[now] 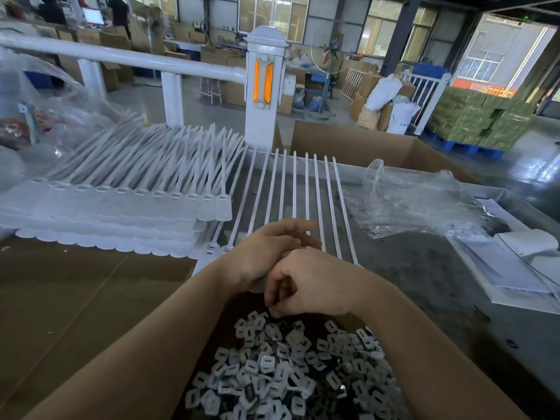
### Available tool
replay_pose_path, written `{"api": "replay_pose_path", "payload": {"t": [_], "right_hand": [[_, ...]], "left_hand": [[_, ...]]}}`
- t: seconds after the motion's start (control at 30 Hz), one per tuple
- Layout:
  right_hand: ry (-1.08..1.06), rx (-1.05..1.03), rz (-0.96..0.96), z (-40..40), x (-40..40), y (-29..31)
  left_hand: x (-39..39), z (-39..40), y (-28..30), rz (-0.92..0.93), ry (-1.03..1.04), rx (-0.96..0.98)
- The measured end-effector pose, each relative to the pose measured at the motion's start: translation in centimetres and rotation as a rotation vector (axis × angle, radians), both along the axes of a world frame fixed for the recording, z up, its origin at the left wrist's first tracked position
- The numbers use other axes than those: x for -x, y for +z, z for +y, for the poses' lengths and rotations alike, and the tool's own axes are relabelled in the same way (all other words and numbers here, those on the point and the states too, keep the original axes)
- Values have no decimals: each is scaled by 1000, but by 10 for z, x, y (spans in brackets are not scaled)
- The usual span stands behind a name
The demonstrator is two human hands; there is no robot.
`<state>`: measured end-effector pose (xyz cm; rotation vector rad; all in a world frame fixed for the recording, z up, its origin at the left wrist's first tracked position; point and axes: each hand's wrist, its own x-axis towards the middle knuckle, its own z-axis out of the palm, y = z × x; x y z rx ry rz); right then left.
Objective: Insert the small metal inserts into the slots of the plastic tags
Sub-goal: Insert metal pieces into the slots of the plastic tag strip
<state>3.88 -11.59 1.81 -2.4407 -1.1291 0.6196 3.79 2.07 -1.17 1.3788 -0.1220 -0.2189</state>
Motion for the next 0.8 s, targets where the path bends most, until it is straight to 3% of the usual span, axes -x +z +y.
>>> {"api": "replay_pose_path", "payload": {"t": [0.2,0.43,0.6,0.8], "right_hand": [[20,-11,57,-8,-1,10],[-379,-396,-182,-36,-23,18],[-410,-442,-237,-38,-27,14],[-432,-405,-112,-43,-29,15]], "left_hand": [[0,0,-3,-25,26,-33],[0,4,-5,-145,48,-194],[0,4,-4,-144,71,-88],[-1,2,-6,-176,100,12]]}}
